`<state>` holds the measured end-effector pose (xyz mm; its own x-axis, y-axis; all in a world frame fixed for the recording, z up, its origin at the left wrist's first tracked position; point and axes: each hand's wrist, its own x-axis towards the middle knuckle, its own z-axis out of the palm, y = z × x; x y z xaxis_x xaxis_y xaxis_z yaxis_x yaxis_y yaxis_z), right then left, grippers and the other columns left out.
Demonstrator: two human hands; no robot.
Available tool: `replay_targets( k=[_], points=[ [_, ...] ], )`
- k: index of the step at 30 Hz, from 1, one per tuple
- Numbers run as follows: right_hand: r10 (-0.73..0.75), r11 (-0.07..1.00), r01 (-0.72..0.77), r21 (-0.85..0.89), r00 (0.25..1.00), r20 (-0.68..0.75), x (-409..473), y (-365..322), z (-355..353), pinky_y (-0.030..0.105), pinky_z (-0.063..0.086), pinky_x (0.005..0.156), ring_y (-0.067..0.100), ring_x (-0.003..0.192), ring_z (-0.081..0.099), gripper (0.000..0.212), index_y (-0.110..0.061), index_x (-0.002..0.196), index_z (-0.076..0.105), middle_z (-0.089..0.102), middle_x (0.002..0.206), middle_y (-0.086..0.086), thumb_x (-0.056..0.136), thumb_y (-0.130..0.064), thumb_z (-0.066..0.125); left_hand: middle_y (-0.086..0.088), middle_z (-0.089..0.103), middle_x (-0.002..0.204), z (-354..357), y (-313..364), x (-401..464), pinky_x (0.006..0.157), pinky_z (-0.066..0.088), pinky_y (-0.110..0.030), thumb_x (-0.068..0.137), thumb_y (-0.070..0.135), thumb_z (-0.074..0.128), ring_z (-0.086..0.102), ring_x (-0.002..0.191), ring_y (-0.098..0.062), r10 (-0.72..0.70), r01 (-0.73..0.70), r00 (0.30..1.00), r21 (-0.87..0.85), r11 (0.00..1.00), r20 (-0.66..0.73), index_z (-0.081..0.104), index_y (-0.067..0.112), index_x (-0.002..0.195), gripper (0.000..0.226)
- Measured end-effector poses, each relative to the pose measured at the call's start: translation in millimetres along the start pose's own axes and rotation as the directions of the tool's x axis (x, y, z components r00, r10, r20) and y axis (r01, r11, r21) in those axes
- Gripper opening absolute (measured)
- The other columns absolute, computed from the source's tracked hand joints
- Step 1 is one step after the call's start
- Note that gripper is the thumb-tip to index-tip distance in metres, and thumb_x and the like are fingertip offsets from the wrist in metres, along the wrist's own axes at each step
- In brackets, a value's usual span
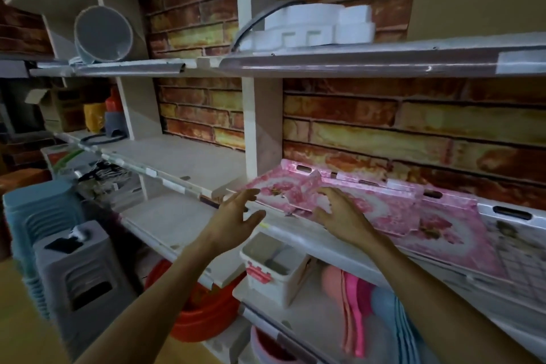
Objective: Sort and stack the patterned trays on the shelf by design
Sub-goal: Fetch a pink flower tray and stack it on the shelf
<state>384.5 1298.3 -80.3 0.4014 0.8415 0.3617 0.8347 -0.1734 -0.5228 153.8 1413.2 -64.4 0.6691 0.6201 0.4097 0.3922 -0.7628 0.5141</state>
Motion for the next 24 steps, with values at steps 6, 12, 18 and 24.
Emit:
replay_targets(
  k=[6, 12, 18, 24],
  points=[
    [0.064, 0.997, -0.06, 0.039, 0.99, -0.124, 51.3, 28.5, 22.6, 0.03, 0.044, 0.094, 0.02, 0.121, 0.052, 0.045, -0.021, 0.135, 0.049, 0.047, 0.141, 0.001, 0.092, -0.03, 0.057, 0.003, 0.058, 0.121, 35.0, -31.4, 83.3, 0.072, 0.047, -0.015, 0.093, 0.03, 0.06, 0.061, 0.096, -0.012, 0.021, -0.014, 0.999, -0.159, 0.987, 0.042, 0.047, 0.02, 0.134, 0.045],
    [0.104, 0.995, -0.104, 0.013, 0.973, -0.204, 102.3, 52.7, 25.8, 0.032, 0.046, 0.094, 0.025, 0.12, 0.055, 0.044, -0.015, 0.134, 0.051, 0.05, 0.138, 0.006, 0.092, -0.025, 0.06, 0.011, 0.053, 0.112, 66.0, -54.5, 164.9, 0.057, 0.046, -0.006, 0.096, 0.026, 0.056, 0.055, 0.088, 0.0, 0.032, 0.007, 0.985, -0.224, 0.975, 0.169, 0.045, 0.02, 0.135, 0.041],
    [0.172, 0.982, -0.188, -0.032, 0.943, -0.286, 135.7, 73.9, 8.6, 0.03, 0.041, 0.097, 0.022, 0.121, 0.053, 0.037, -0.015, 0.128, 0.054, 0.053, 0.135, 0.005, 0.093, -0.026, 0.059, 0.002, 0.059, 0.121, 110.4, -82.9, 217.7, 0.083, 0.048, -0.026, 0.093, 0.033, 0.059, 0.06, 0.105, -0.014, -0.003, 0.082, 0.953, -0.248, 0.965, 0.303, 0.043, 0.017, 0.138, 0.051],
    [0.243, 0.958, -0.28, -0.059, 0.907, -0.343, 147.3, 85.1, 2.2, 0.033, 0.046, 0.095, 0.021, 0.116, 0.056, 0.04, -0.016, 0.13, 0.053, 0.054, 0.133, 0.004, 0.093, -0.032, 0.058, -0.009, 0.066, 0.107, 153.9, -91.8, 251.7, 0.073, 0.061, -0.044, 0.089, 0.031, 0.061, 0.07, 0.088, -0.027, -0.098, 0.285, 0.886, -0.368, 0.885, 0.452, 0.049, 0.005, 0.126, 0.046]
  ],
)
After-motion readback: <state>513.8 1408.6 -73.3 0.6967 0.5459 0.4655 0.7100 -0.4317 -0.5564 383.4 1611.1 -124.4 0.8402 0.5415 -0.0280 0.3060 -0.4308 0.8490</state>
